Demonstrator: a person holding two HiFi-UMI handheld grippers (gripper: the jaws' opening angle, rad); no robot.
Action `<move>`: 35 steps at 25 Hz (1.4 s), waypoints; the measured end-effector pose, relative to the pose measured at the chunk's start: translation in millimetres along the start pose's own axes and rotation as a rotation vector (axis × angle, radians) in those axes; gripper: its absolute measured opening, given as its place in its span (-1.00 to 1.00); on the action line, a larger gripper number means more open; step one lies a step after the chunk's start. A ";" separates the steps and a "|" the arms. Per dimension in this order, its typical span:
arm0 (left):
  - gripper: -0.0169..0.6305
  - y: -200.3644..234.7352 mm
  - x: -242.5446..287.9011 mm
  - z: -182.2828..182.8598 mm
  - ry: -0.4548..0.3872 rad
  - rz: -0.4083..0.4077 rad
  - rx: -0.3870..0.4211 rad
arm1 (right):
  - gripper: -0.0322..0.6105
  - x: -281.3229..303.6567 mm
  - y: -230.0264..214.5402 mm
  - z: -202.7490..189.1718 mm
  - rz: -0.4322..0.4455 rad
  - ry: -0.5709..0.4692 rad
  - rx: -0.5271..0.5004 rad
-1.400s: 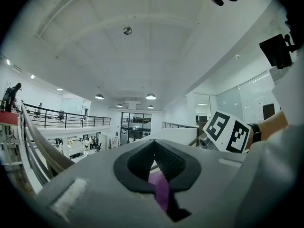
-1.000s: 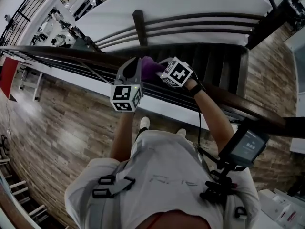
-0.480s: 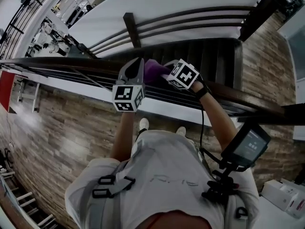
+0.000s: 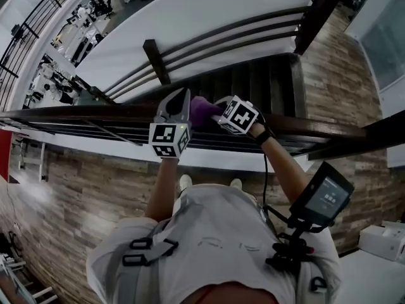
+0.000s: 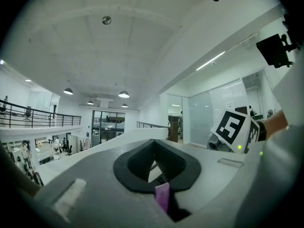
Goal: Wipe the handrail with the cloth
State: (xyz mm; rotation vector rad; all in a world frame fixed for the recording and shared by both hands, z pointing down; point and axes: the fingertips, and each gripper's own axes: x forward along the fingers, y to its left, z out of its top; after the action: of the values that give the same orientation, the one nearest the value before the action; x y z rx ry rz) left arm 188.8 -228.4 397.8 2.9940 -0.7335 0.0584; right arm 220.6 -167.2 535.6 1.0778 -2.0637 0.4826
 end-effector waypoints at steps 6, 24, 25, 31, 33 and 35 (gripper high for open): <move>-0.95 -38.0 27.3 0.6 -0.002 -0.097 0.003 | -0.65 -21.8 -8.4 -25.7 -0.050 -0.005 0.054; -0.95 -152.8 79.2 -8.7 0.015 -0.371 0.023 | -0.65 -75.6 -31.8 -92.2 -0.229 -0.028 0.177; -0.95 -154.8 79.6 -7.5 0.015 -0.379 0.028 | -0.65 -77.8 -29.8 -91.7 -0.235 -0.024 0.181; -0.95 -170.2 83.7 -11.3 0.033 -0.402 0.046 | -0.65 -106.7 -35.6 -121.9 -0.324 0.006 0.198; -0.95 -177.7 87.1 -13.8 0.044 -0.415 0.049 | -0.65 -117.1 -38.3 -132.0 -0.357 0.013 0.213; -0.95 -184.9 88.6 -14.4 0.049 -0.435 0.051 | -0.65 -125.2 -40.1 -140.1 -0.392 0.017 0.228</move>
State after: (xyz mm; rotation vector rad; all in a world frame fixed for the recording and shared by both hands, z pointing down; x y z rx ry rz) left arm 352.6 -104.6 407.9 3.1108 -0.0675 0.1300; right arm 361.4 -36.6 531.4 1.5653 -1.7497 0.5298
